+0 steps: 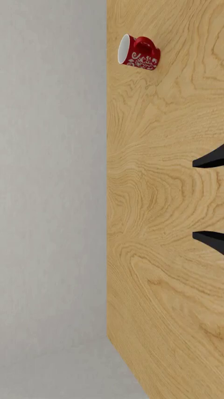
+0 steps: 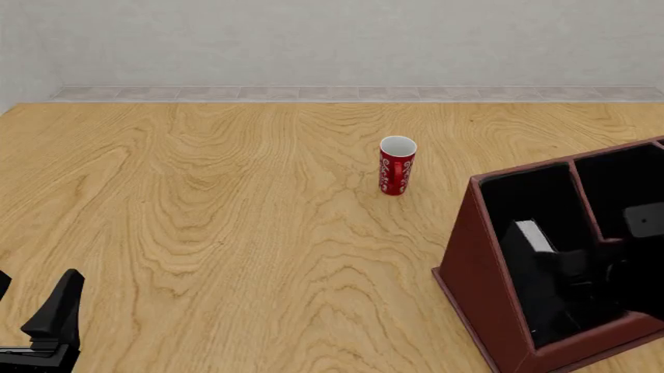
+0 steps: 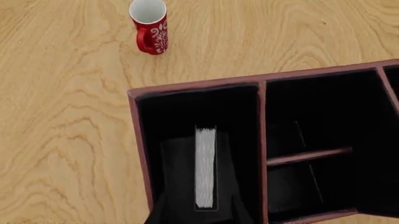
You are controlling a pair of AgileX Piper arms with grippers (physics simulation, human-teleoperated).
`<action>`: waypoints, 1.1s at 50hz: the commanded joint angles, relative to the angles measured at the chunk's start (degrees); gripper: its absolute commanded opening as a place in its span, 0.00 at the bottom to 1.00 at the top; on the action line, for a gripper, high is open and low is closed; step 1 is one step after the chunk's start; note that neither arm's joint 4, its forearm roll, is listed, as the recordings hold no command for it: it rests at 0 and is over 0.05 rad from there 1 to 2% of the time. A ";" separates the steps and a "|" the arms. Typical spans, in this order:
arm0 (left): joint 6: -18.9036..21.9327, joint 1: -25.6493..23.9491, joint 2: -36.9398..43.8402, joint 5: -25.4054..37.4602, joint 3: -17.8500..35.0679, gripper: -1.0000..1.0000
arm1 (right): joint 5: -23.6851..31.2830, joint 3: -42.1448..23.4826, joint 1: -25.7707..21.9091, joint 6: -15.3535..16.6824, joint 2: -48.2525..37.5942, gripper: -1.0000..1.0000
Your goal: Pick up the book and place it in the left compartment of the caddy.
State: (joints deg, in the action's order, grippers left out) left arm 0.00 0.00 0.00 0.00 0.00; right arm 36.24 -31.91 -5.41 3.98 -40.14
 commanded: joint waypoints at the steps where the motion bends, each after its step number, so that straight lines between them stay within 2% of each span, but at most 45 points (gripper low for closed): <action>1: 0.00 0.00 0.00 0.00 0.00 1.00 | 1.92 -1.68 -1.19 -0.24 1.73 1.00; 32: 0.00 0.00 0.00 0.00 0.00 1.00 | 5.78 -5.40 -3.89 -1.49 8.15 1.00; 48: 0.00 0.00 0.00 0.00 0.00 1.00 | 11.09 -10.71 -5.98 -0.14 12.62 1.00; 55: 0.00 0.00 0.00 0.00 0.00 1.00 | 11.74 -11.99 -6.34 0.52 14.56 1.00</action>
State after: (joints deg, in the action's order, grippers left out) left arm 0.00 0.00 0.00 0.00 0.00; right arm 46.19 -41.64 -10.88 3.81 -28.20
